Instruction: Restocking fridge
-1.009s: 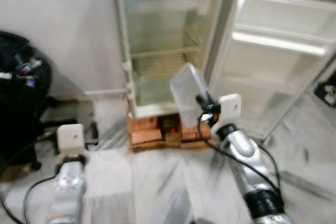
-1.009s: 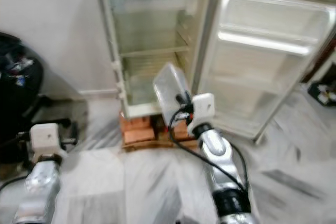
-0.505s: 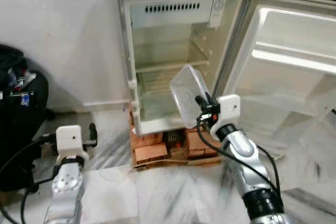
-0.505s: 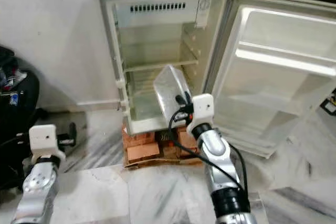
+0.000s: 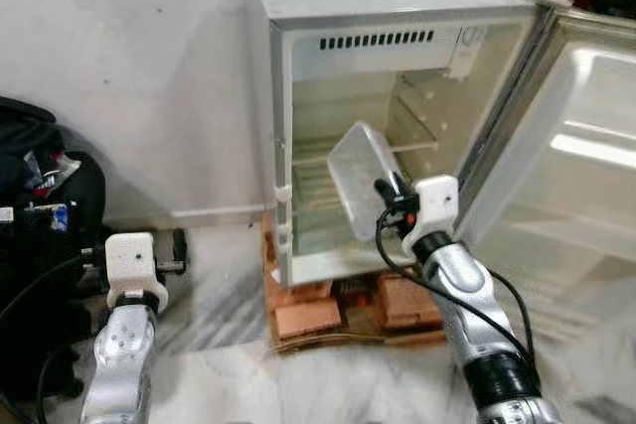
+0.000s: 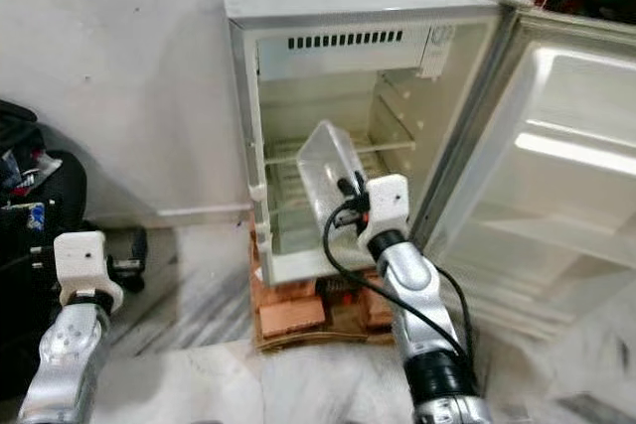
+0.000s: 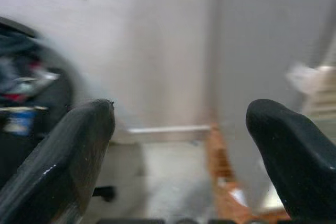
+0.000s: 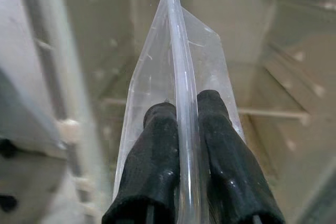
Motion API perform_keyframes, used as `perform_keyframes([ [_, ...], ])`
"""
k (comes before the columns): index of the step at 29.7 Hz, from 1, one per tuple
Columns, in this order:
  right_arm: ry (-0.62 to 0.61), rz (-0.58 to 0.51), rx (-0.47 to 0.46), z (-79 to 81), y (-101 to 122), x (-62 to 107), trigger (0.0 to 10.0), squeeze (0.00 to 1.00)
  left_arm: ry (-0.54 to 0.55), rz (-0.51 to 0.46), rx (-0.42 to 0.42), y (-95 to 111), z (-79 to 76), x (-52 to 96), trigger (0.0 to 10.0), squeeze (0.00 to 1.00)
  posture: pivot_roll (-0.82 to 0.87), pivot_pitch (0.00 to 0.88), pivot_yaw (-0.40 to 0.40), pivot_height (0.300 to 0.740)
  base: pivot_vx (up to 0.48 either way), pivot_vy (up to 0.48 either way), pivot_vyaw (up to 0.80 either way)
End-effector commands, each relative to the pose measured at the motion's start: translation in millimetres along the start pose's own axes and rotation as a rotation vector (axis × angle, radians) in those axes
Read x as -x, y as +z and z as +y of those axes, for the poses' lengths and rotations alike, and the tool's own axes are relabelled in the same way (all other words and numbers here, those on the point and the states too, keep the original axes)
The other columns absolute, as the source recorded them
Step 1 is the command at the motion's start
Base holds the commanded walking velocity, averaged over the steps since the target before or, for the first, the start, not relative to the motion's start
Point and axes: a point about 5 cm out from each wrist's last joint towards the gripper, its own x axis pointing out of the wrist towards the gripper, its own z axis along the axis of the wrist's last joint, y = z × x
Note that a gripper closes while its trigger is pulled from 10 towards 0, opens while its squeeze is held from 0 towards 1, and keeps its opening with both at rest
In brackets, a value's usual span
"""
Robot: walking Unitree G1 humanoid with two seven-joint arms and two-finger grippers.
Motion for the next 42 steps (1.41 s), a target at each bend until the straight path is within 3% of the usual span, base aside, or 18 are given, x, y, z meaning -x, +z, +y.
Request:
perform_keyframes([
  [1,0.010,-0.019,0.000,5.9,4.1,-3.0,10.0,0.00,0.006,0.001,-0.023,-0.5,7.7,3.0,10.0,0.00,0.08,0.000,-0.036,0.740,0.000,0.000,0.00],
  [7,-0.003,-0.014,-0.010,6.6,1.6,-0.4,10.0,0.00,0.004,-0.008,-0.023,1.7,9.0,2.7,10.0,0.00,0.08,0.000,-0.034,0.740,0.000,0.000,0.00],
  [17,-0.034,0.035,-0.033,0.4,-13.1,17.9,10.0,0.00,0.008,-0.003,-0.013,-1.2,9.6,13.3,10.0,0.00,0.07,0.000,-0.037,0.740,0.204,0.000,0.00],
  [25,-0.018,0.039,-0.027,6.4,-13.7,16.3,10.0,0.00,-0.012,0.002,-0.005,-1.3,4.1,14.8,10.0,0.00,0.07,0.000,-0.036,0.740,0.352,0.000,0.53],
  [34,-0.043,0.045,-0.032,2.5,-13.4,15.4,10.0,0.00,-0.019,0.025,0.006,-4.5,1.0,18.8,10.0,0.00,0.07,0.000,-0.039,0.740,0.353,0.000,0.00],
  [42,-0.044,0.048,-0.029,1.7,-13.6,16.7,10.0,0.00,-0.021,0.039,0.008,-6.9,-1.6,20.9,10.0,0.00,0.07,0.000,-0.041,0.740,0.000,0.000,0.00],
])
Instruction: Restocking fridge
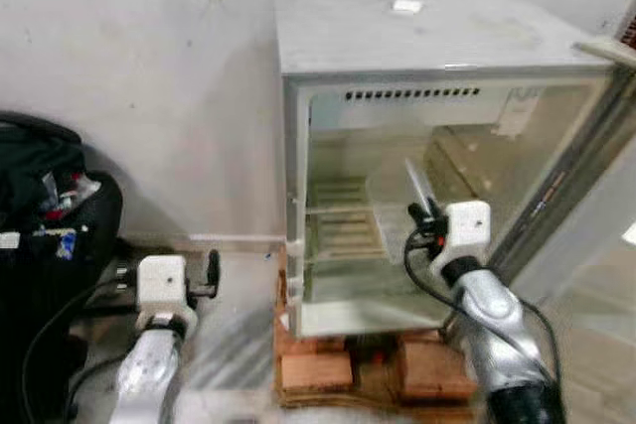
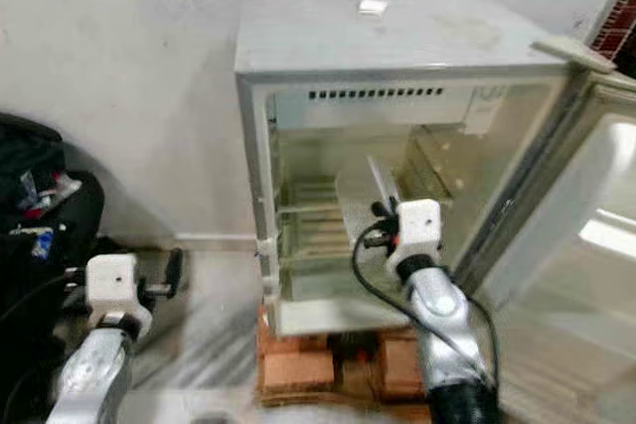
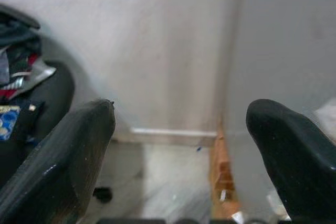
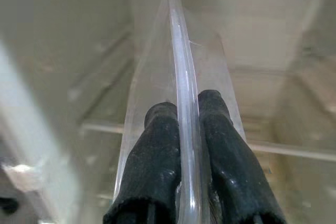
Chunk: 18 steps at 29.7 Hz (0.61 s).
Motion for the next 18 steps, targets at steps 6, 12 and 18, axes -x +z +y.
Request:
perform_keyframes([
  [6,0.036,0.009,0.015,-4.7,0.5,3.8,10.0,0.00,-0.008,0.002,0.007,1.5,-4.8,1.2,10.0,0.00,0.07,0.000,-0.043,0.740,0.000,0.000,0.13],
  [12,0.041,0.003,0.009,-4.0,3.0,0.0,10.0,0.00,-0.004,0.006,0.008,0.8,-5.1,1.9,10.0,0.00,0.07,0.000,-0.048,0.740,0.000,0.000,0.78],
  [18,0.019,0.010,0.004,-7.4,3.5,-1.4,10.0,0.00,-0.005,0.006,0.009,1.0,-5.2,2.6,10.0,0.00,0.08,0.000,-0.049,0.740,0.000,0.000,0.45],
])
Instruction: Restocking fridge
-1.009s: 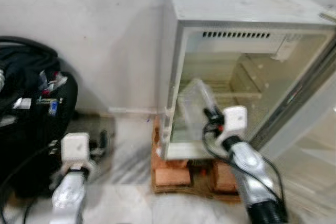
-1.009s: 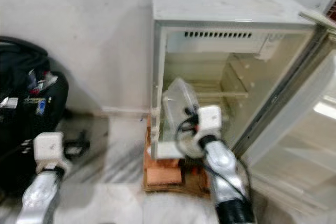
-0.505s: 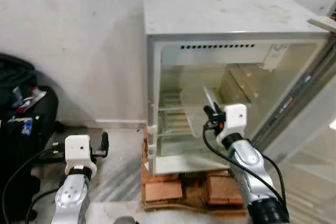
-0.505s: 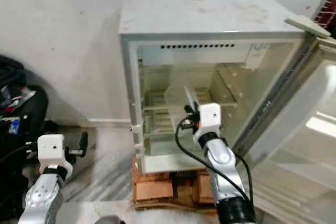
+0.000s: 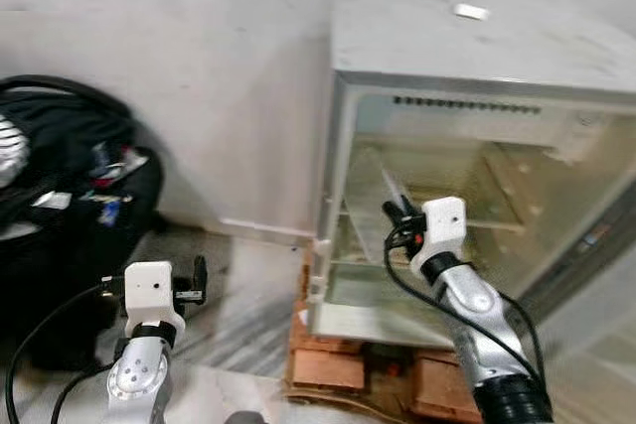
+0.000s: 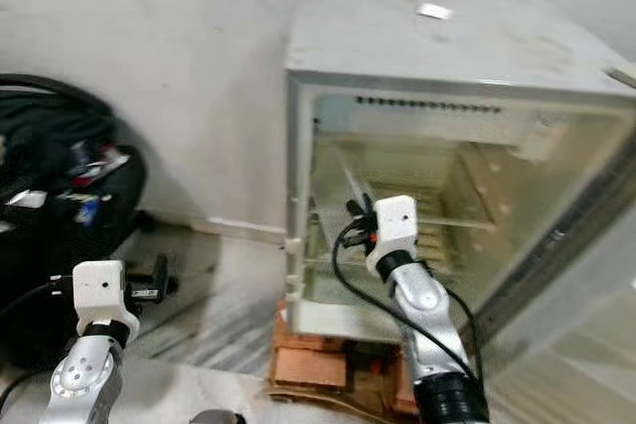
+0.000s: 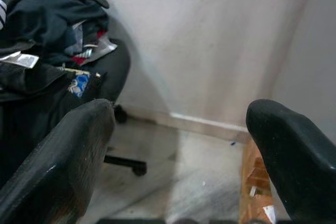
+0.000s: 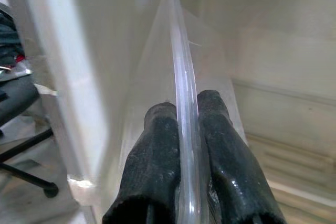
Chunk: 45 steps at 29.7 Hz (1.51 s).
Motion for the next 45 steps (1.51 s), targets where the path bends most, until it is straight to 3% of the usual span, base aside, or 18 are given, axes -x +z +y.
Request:
perform_keyframes([
  [1,-0.014,0.003,-0.012,-1.0,0.2,-0.7,10.0,0.00,-0.019,-0.017,0.001,6.2,-5.1,-3.4,10.0,0.00,0.08,0.000,-0.049,0.740,0.000,0.000,0.00],
  [13,-0.043,0.017,-0.019,-3.2,-5.5,4.7,10.0,0.00,-0.031,-0.016,0.000,6.4,-6.3,-4.7,10.0,0.00,0.07,0.000,-0.043,0.740,0.137,0.000,0.00],
  [25,-0.057,0.020,-0.033,-5.3,-5.2,-3.1,10.0,0.00,-0.053,-0.020,0.013,6.9,-10.3,-5.0,10.0,0.00,0.07,0.000,-0.046,0.740,0.180,0.000,0.00],
  [36,-0.091,0.035,-0.110,-11.5,0.3,-29.8,10.0,0.00,-0.041,0.004,-0.002,3.2,-10.4,0.2,10.0,0.00,0.09,0.030,-0.047,0.740,0.137,0.000,0.00],
  [45,-0.121,0.136,-0.274,1.1,-5.4,-56.6,10.0,0.00,-0.015,0.033,-0.026,2.3,-3.0,20.0,10.0,0.00,0.16,0.131,-0.066,0.740,0.000,0.000,0.00],
])
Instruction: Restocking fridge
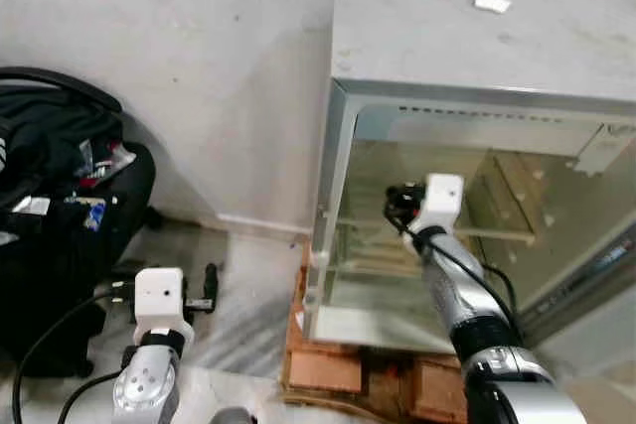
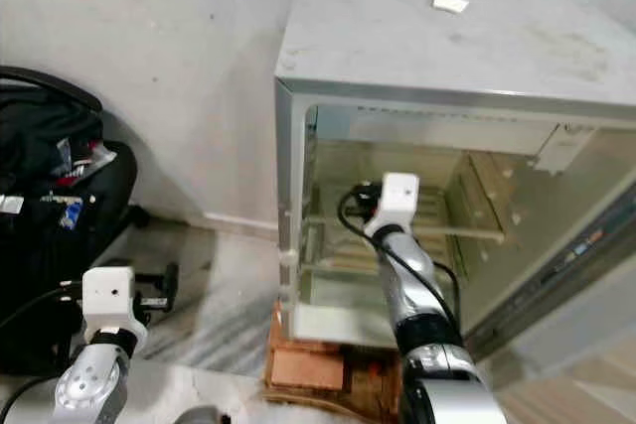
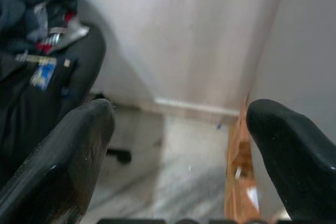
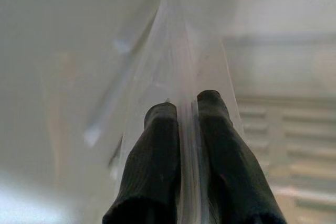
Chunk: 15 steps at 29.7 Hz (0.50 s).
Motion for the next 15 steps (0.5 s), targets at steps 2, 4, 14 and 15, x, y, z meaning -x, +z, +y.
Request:
perform_keyframes([
  [2,-0.036,0.061,-0.087,-1.8,-4.9,-4.6,10.0,0.00,0.015,0.012,-0.015,1.5,3.6,8.5,10.0,0.00,0.17,0.147,-0.071,0.740,0.000,0.000,0.00],
  [4,-0.040,0.086,-0.138,3.4,-5.9,-9.2,10.0,0.00,0.025,0.027,-0.017,-0.3,5.3,15.8,10.0,0.00,0.19,0.162,-0.082,0.740,0.000,0.000,0.00],
  [14,-0.089,0.114,-0.321,23.4,2.3,-22.2,10.0,0.00,0.041,0.029,-0.006,12.6,2.3,31.6,10.0,0.00,0.25,0.233,-0.105,0.740,0.000,0.000,0.00],
  [15,-0.102,0.116,-0.346,23.9,2.3,-22.7,10.0,0.00,0.042,0.029,-0.004,14.1,2.2,33.2,10.0,0.00,0.25,0.233,-0.105,0.740,0.000,0.000,0.00],
])
